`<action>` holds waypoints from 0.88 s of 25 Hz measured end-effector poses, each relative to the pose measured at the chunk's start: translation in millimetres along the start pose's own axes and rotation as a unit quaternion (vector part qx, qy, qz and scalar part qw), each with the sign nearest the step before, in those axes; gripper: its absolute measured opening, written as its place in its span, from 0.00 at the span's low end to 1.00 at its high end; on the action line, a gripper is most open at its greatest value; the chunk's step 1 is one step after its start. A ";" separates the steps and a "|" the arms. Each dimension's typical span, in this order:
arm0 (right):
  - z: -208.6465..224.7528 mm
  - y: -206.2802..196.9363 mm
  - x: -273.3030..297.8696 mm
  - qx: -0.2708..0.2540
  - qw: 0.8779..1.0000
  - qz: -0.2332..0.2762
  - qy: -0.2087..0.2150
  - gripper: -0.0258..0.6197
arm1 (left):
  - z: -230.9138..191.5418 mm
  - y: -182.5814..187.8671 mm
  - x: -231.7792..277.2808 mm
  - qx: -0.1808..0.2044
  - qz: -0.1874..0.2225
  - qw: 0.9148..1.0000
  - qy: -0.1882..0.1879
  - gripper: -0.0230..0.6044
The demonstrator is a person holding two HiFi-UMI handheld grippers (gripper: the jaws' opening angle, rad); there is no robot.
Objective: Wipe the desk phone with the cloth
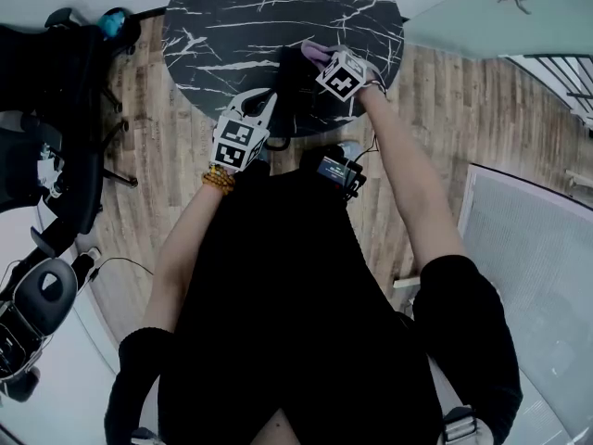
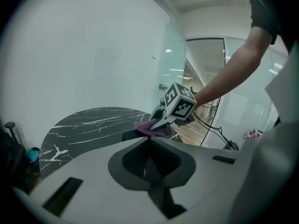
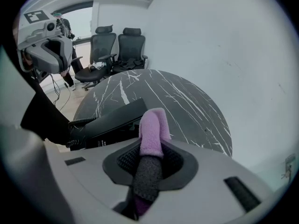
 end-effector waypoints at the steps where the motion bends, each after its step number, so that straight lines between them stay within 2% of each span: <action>1: -0.4 -0.5 0.6 0.006 1.000 -0.001 0.002 0.17 | -0.2 -0.1 0.6 0.000 0.000 1.000 -0.001 0.07; 22: -20.4 -10.4 3.5 0.047 0.999 -0.002 0.013 0.17 | 1.7 1.8 9.2 0.008 -0.004 1.000 -0.018 0.07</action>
Point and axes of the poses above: the fingertips, and each gripper's own axes: x forward along the fingers, z to its right, y out of its top, the point moved 9 cm from there along -x, backward along the fingers, and after that the axes turned 6 degrees about y, right-handed, at the moved point
